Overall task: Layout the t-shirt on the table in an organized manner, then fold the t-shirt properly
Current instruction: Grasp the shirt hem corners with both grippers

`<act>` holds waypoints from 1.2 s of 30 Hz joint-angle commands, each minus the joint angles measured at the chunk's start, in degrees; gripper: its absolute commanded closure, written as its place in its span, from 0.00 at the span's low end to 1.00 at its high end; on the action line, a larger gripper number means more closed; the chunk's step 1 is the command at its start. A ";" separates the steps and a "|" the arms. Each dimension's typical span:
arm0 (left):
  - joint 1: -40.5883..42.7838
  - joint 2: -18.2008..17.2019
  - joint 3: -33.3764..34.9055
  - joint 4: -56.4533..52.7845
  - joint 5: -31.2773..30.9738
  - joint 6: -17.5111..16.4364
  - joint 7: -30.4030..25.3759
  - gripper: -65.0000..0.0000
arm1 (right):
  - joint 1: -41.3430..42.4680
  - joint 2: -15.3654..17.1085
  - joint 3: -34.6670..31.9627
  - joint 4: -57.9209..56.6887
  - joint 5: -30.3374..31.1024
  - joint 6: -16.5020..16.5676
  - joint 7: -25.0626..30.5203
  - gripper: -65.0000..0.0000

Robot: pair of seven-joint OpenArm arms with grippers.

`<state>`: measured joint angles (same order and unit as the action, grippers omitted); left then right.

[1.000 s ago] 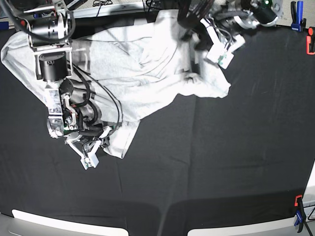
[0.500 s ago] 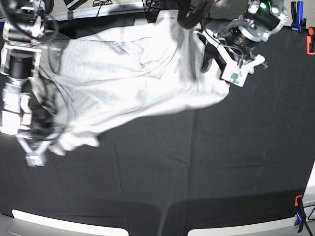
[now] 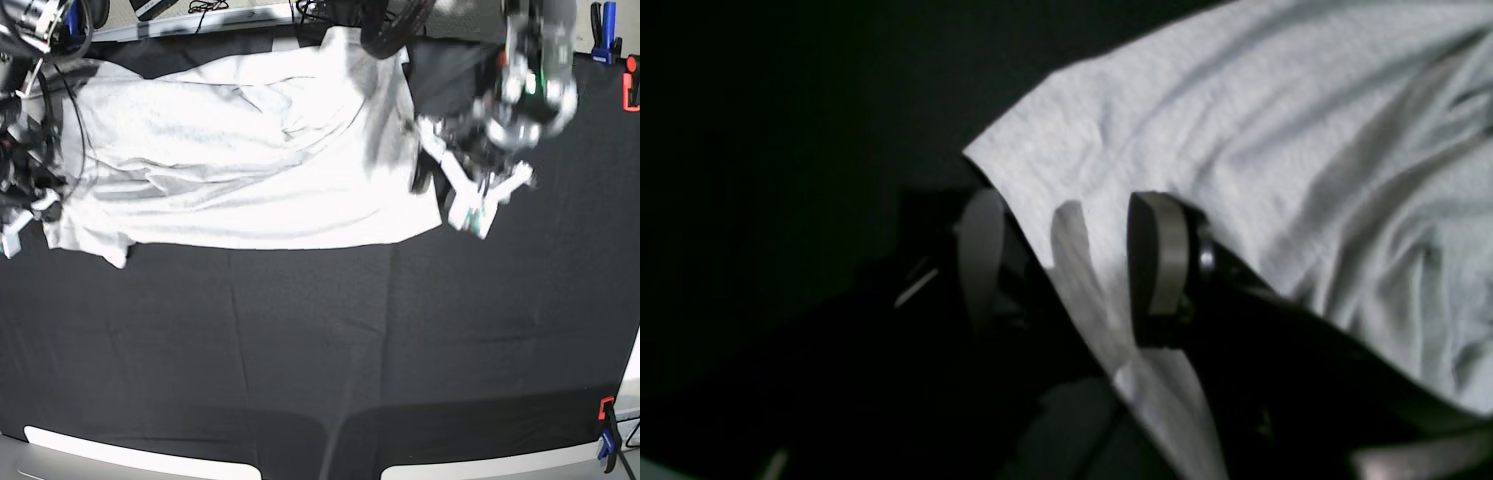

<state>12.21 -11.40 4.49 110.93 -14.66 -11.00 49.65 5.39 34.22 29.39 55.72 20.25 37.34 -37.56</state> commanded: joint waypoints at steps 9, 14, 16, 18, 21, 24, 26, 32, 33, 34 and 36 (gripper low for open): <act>-15.50 -0.09 0.04 -18.69 -10.58 1.60 0.09 0.56 | 0.76 1.81 1.73 0.96 2.73 0.42 -0.02 1.00; -22.14 -0.07 0.04 -31.01 -16.98 1.55 2.01 0.56 | 0.76 1.81 1.73 0.96 2.73 0.39 -0.02 1.00; -24.52 -0.11 0.04 -35.56 -16.90 1.53 2.03 0.56 | 0.79 1.81 1.73 0.96 2.73 0.42 -0.02 1.00; -26.45 -0.22 0.04 -39.17 -16.92 1.53 2.27 0.56 | 0.76 1.81 1.73 0.96 2.75 0.42 -0.02 1.00; -27.65 -0.22 0.04 -41.46 -16.94 1.38 4.83 0.56 | 0.76 1.81 1.73 0.96 2.75 0.42 -0.02 1.00; -27.54 -0.15 0.04 -41.46 -17.29 -1.36 10.49 0.56 | 0.79 1.81 1.73 0.96 2.75 0.42 0.00 1.00; -27.32 -0.20 0.04 -41.46 -20.72 -5.70 16.44 0.56 | 0.79 1.81 1.73 0.96 2.78 0.42 0.00 1.00; -25.46 -0.17 0.04 -41.48 -29.33 -13.44 21.29 0.56 | 0.79 1.81 1.73 0.96 2.95 0.42 -0.02 1.00; -25.33 -0.17 0.04 -41.48 -29.64 -14.23 20.94 0.56 | 0.79 1.81 1.73 0.96 2.95 0.42 -0.04 1.00; -25.38 -0.17 0.04 -41.48 -29.57 -15.21 20.20 0.56 | 0.79 1.81 1.73 0.96 2.95 0.42 -0.04 1.00; -25.62 -0.24 0.04 -41.48 -29.35 -16.55 16.87 0.56 | 0.81 1.81 1.73 0.96 2.97 0.42 0.00 1.00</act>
<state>-12.40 -11.31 4.51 68.97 -43.70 -27.31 66.15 5.23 34.28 30.76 55.75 22.57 37.54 -38.65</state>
